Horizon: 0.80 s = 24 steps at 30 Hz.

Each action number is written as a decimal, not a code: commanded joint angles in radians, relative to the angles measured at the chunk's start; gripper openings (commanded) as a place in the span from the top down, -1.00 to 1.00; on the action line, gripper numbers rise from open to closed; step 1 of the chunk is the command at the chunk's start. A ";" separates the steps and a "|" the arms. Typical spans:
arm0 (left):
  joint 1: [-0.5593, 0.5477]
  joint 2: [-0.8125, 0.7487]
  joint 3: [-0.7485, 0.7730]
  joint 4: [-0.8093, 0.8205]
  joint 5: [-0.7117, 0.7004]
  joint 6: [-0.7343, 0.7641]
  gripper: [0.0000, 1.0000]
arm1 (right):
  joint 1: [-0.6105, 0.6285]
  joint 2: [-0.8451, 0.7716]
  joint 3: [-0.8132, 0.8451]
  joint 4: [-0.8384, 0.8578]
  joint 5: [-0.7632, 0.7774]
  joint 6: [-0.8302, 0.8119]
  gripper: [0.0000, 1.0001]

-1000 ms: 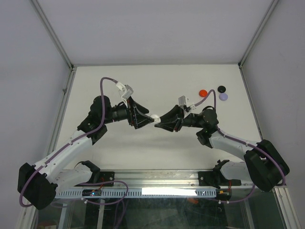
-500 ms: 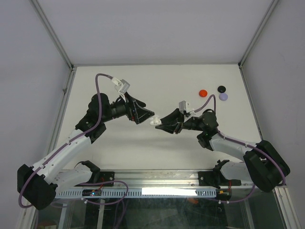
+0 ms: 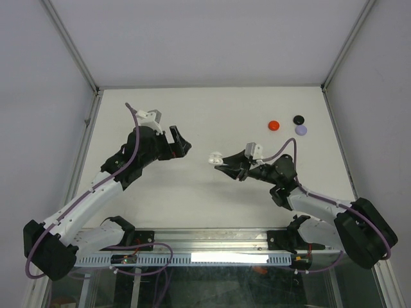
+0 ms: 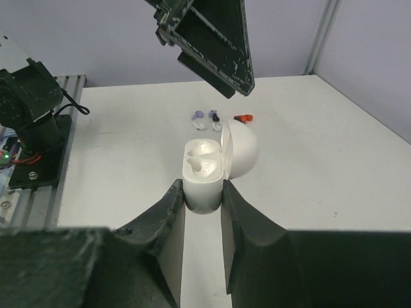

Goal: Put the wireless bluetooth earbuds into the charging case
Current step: Open the charging case, then pick up the earbud from the center of the board.

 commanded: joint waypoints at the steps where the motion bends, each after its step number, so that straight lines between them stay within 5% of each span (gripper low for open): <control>1: 0.037 0.037 0.021 -0.147 -0.209 -0.079 -0.98 | 0.004 -0.040 -0.019 0.011 0.074 -0.072 1.00; 13: 0.363 0.279 0.055 -0.204 -0.205 0.067 -0.62 | 0.004 -0.020 -0.072 0.123 0.093 -0.021 1.00; 24: 0.413 0.554 0.186 -0.264 -0.306 0.230 -0.18 | 0.005 -0.010 -0.086 0.153 0.080 0.003 1.00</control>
